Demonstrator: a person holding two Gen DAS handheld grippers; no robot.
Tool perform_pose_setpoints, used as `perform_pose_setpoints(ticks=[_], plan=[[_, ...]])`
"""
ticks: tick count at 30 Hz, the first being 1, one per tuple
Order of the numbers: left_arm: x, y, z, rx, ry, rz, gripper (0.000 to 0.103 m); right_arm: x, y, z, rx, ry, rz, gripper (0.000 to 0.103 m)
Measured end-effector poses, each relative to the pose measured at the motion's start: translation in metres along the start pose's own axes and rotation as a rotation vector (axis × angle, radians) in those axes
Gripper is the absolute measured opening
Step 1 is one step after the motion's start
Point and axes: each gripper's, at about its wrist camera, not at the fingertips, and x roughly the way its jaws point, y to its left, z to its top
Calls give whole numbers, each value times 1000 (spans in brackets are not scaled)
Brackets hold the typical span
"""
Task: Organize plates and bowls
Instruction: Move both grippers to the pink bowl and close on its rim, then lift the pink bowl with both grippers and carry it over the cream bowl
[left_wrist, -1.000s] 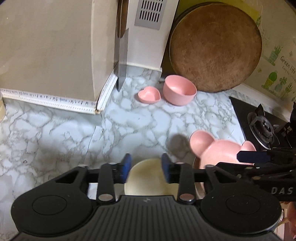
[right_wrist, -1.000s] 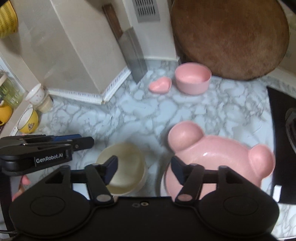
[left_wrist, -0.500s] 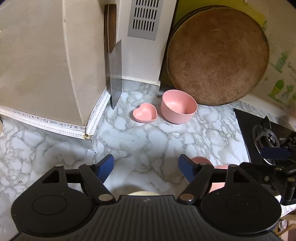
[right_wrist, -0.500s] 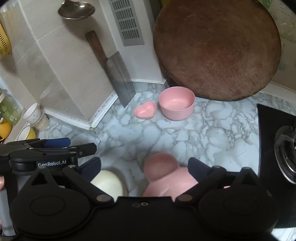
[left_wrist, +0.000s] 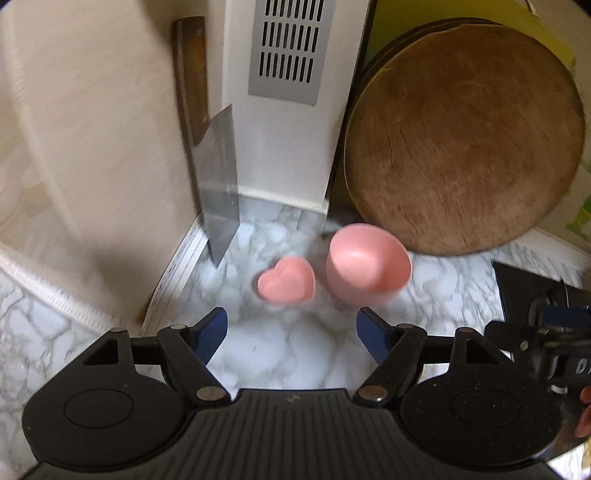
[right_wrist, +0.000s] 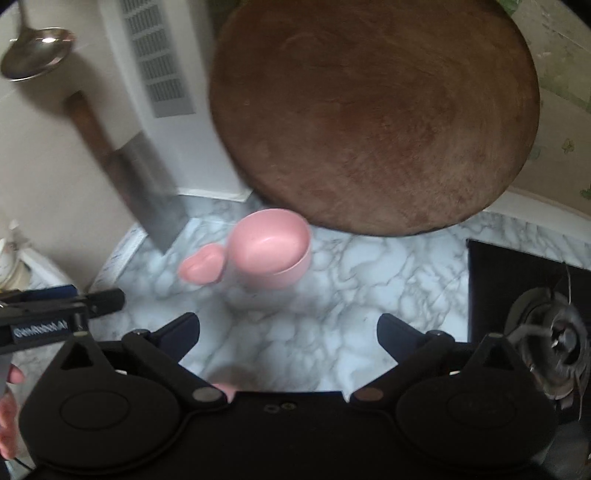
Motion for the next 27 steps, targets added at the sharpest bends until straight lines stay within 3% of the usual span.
perform_pose_setpoints(ticks=[8, 12, 20, 25, 27], plan=[[46, -24, 33, 10, -14, 3, 77, 54, -26, 31, 70, 26, 7, 102], [78, -30, 45, -3, 20, 1, 77, 79, -36, 41, 92, 31, 16, 97], [133, -43, 51, -1, 78, -16, 77, 127, -43, 50, 106, 83, 35, 81], [156, -49, 51, 16, 106, -21, 75, 151, -45, 49, 111, 110, 44, 63], [165, -50, 53, 19, 110, -25, 69, 158, -46, 50, 122, 125, 43, 55]])
